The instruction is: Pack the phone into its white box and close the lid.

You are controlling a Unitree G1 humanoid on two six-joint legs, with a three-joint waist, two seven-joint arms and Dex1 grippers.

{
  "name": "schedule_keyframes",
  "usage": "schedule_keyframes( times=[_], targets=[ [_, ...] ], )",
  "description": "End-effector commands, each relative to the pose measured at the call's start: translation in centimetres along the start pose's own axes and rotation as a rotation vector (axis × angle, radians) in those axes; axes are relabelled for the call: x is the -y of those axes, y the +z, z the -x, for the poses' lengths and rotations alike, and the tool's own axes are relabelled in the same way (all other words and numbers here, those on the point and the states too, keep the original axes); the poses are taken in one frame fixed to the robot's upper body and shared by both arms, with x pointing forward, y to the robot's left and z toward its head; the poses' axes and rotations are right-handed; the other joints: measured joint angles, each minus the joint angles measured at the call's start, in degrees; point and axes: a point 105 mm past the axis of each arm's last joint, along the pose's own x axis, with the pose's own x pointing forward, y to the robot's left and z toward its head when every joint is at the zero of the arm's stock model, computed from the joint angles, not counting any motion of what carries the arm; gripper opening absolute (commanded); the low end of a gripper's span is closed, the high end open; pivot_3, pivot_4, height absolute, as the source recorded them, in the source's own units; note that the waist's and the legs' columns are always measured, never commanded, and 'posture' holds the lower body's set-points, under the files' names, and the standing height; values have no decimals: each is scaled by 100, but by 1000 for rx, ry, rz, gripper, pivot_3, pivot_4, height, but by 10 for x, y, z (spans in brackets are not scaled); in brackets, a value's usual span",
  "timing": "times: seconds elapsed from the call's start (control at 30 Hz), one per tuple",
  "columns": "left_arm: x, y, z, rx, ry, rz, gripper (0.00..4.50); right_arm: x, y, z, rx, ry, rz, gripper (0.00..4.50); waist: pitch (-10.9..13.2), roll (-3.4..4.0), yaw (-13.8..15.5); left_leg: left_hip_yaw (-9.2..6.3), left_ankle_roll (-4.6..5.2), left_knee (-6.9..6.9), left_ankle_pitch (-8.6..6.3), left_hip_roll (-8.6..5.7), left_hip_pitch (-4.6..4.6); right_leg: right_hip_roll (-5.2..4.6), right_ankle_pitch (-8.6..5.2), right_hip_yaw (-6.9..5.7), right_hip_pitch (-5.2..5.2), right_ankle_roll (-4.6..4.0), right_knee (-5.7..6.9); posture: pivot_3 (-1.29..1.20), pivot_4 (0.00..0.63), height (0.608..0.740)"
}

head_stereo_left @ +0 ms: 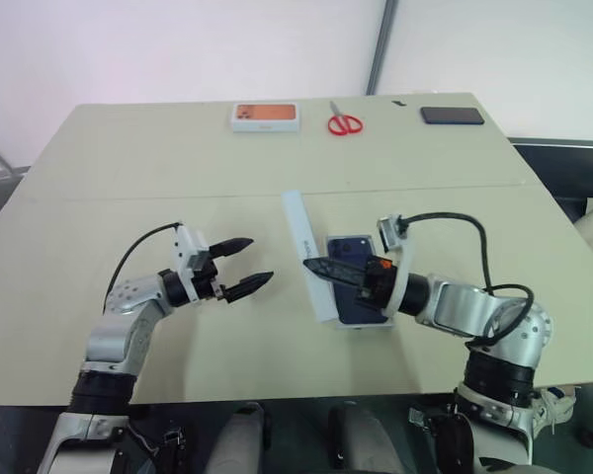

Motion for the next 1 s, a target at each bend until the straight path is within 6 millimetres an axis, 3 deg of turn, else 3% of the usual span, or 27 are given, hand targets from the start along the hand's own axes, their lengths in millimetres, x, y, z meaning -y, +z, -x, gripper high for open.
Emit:
schedule_keyframes(
  times=[0.03,0.1,0.27,0.57,0.7,0.83,1.0],
  targets=[
    [3,12,-6,38,-1,-41,3627,-10,9,-3,54,22,-11,0,0,0,3,1,0,0,0,-1,0,-1,0,0,1,0,0,0,150,740],
    [6,11,-8,30,-19,-37,2564,-11,16,-10,54,-12,-3,0,0,0,2,0,0,3,0,-1,0,0,0,0,2,0,0,0,150,740],
    [15,4,-15,28,-75,29,47,10,-3,-7,-6,-95,-76,0,0,0,5,3,3,0,-1,0,-1,6,-1,-3,2,0,-3,0,150,740],
    [26,-2,-38,33,-105,17,47,16,-2,-3,27,-126,-105,0,-2,-4,41,2,6,8,-3,-1,-1,1,-1,-4,14,0,-14,0,150,740],
    [25,4,-45,67,-104,32,47,9,5,-4,50,-101,-120,0,-2,-4,38,2,7,8,-3,-1,-1,1,-1,-4,14,0,-15,0,150,740],
    [18,9,-44,74,-89,28,47,-5,17,-10,91,-52,-131,0,-2,-5,22,1,7,7,-4,0,-2,2,-1,-3,13,0,-15,0,150,740],
    [16,7,-38,58,-76,11,47,-11,14,-15,85,-38,-131,0,-1,-3,15,1,8,4,-4,2,-2,8,-1,-3,8,0,-14,0,150,740]
  ],
)
